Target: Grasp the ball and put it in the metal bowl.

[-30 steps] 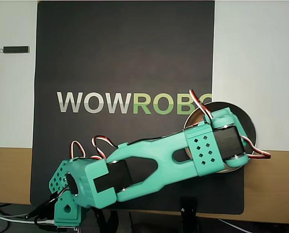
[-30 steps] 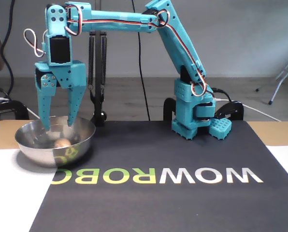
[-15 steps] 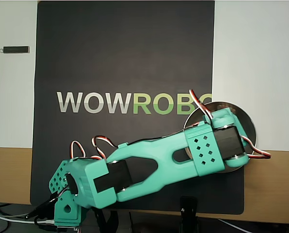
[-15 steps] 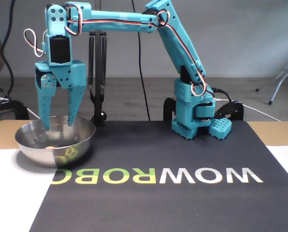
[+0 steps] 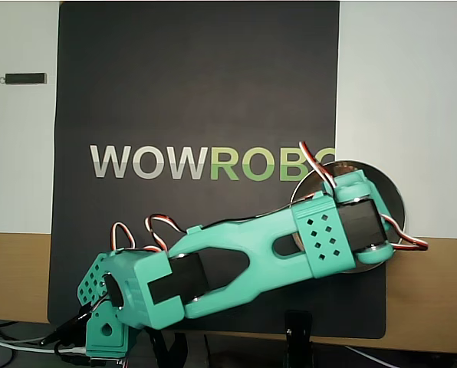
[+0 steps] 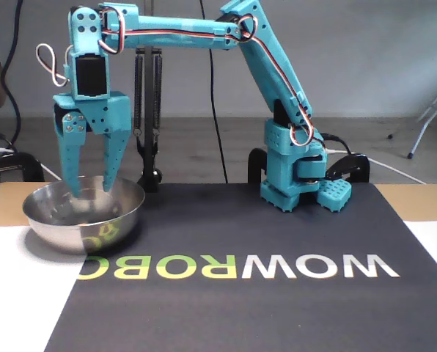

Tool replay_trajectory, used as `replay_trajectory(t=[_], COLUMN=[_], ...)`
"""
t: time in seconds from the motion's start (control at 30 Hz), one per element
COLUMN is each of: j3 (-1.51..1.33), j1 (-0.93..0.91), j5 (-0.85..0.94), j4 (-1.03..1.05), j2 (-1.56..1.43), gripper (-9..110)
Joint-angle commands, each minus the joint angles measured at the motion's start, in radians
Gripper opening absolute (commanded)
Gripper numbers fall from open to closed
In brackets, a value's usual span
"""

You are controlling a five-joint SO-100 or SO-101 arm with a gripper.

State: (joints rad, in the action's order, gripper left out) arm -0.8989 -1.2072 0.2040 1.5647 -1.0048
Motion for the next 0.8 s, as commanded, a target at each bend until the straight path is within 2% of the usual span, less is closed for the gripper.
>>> replay_trajectory(t=[0.0, 0.2, 0.77], j3=[0.032, 0.032, 0.034], j1=[-0.003, -0.006, 0.005], j5=[0.002, -0.003, -0.005], j4=[0.003, 0.003, 0.008], j2=[-0.005, -0.005, -0.02], gripper=[22, -1, 0])
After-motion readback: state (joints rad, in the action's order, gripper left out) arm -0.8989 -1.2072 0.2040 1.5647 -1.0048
